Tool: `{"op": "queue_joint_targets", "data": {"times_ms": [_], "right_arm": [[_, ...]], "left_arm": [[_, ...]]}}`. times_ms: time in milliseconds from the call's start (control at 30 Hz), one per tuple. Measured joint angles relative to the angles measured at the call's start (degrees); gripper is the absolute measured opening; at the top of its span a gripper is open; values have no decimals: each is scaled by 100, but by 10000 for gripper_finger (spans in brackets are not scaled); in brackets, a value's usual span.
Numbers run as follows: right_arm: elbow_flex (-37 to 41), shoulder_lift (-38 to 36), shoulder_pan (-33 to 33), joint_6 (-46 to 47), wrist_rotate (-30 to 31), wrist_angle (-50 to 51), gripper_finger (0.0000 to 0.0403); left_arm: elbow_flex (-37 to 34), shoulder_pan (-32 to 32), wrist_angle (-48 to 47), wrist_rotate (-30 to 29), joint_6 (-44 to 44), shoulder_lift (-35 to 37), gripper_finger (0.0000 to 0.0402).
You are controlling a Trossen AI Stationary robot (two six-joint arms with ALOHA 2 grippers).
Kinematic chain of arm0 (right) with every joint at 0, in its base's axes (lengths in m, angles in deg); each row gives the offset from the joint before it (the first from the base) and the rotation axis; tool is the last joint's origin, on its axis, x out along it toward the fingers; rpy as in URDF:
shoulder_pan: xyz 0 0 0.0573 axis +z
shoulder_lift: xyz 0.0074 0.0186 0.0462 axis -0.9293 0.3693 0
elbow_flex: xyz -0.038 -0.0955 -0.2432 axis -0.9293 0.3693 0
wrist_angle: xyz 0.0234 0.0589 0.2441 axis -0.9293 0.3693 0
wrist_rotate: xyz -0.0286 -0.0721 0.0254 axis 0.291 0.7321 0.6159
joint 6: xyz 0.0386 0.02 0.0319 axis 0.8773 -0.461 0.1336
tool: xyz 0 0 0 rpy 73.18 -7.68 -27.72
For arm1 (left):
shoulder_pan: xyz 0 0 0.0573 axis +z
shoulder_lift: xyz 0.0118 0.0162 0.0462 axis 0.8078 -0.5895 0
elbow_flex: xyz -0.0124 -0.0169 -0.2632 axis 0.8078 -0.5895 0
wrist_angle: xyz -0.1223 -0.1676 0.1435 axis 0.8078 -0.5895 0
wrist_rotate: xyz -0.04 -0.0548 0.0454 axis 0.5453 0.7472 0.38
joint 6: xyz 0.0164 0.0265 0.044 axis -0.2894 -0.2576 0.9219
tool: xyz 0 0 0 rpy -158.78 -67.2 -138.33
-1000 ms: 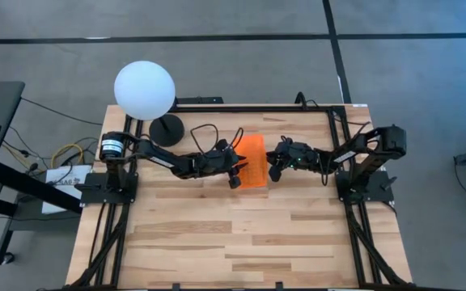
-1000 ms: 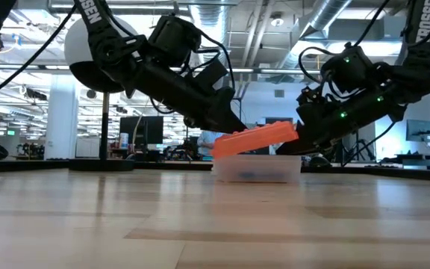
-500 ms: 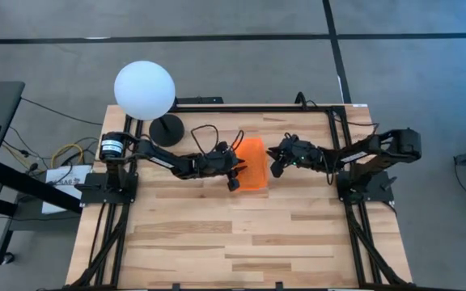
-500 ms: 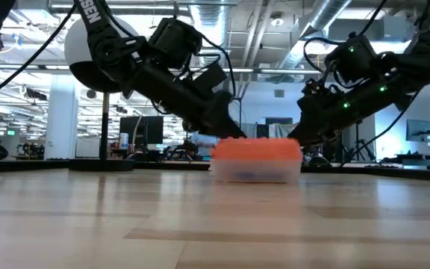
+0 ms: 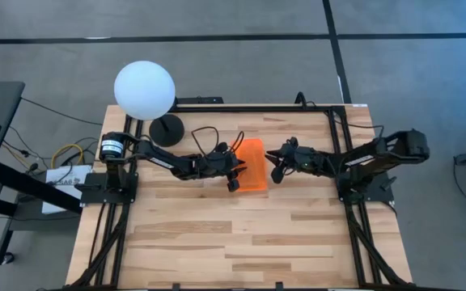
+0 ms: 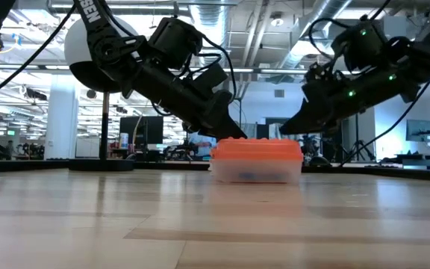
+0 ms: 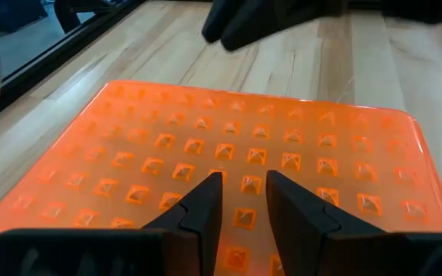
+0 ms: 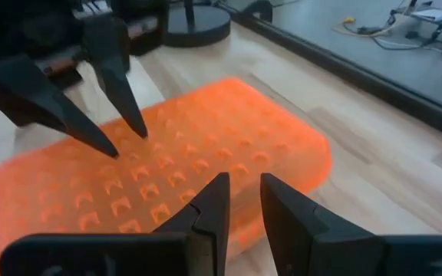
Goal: Pick & place school supplies into a supply box
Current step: Close the orange supply box
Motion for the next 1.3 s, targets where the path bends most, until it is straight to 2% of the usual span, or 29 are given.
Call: {"op": "queue_joint_targets", "data": {"times_ms": [367, 1067, 1300], "right_arm": [[-392, 1047, -118, -107, -190, -387, 69], [-520, 1052, -139, 310, -505, 50, 69], [-516, 1055, -150, 502, -931, 137, 69]], "left_arm": [[0, -14, -8, -42, 11, 0, 98], [2, -10, -114, 43, -67, 0, 98], [2, -14, -106, 54, -36, 0, 98]]}}
